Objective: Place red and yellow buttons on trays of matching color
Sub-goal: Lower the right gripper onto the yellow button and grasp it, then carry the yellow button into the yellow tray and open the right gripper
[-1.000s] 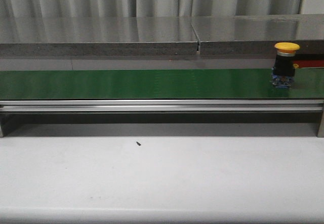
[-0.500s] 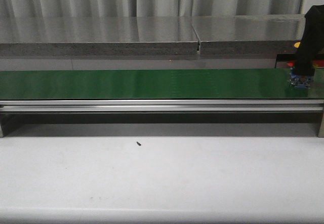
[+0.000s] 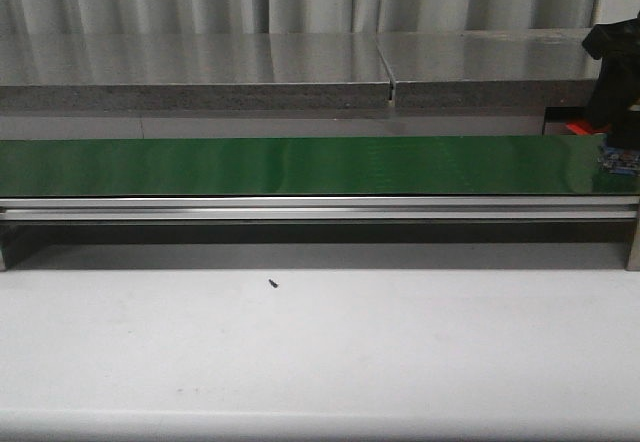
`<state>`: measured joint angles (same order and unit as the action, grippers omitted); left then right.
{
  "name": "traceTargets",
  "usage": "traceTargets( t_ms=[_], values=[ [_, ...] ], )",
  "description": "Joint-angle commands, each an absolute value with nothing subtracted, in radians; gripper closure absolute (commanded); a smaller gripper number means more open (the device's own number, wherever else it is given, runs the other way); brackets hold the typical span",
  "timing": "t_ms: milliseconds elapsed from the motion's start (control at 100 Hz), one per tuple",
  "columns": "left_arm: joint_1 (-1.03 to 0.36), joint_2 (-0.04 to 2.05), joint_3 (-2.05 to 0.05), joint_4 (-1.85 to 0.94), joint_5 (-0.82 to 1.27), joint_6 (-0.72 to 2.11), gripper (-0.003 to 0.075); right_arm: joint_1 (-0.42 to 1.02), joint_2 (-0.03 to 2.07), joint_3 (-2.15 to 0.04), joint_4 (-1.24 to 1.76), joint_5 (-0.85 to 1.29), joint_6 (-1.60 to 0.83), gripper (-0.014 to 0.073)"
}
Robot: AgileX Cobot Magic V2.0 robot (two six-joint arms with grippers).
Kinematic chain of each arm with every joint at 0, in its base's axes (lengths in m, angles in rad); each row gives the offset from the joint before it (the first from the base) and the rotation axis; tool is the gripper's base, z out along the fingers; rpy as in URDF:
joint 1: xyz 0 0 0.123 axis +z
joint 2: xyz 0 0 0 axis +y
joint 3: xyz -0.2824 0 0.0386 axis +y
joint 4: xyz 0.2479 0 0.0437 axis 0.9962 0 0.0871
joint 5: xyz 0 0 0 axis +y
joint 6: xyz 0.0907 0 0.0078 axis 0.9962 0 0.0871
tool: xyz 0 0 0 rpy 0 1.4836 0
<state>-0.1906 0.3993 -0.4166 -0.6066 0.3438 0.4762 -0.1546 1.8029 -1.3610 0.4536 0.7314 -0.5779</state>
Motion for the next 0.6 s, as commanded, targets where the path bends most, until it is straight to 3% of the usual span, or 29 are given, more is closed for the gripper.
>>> traceTargets(
  t_ms=[0, 260, 590],
  values=[
    [-0.2, 0.407, -0.445, -0.628, 0.278, 0.479, 0.0739, -0.159, 1.735, -1.41, 0.471, 0.746, -0.577, 0.0424],
    [-0.2, 0.407, -0.445, -0.628, 0.278, 0.479, 0.0739, -0.252, 1.58, -1.422, 0.468, 0.847, -0.511, 0.0424],
    [-0.2, 0.407, -0.445, -0.628, 0.278, 0.479, 0.0739, -0.55, 1.407, -1.358, 0.37, 0.936, -0.337, 0.0424]
  ],
)
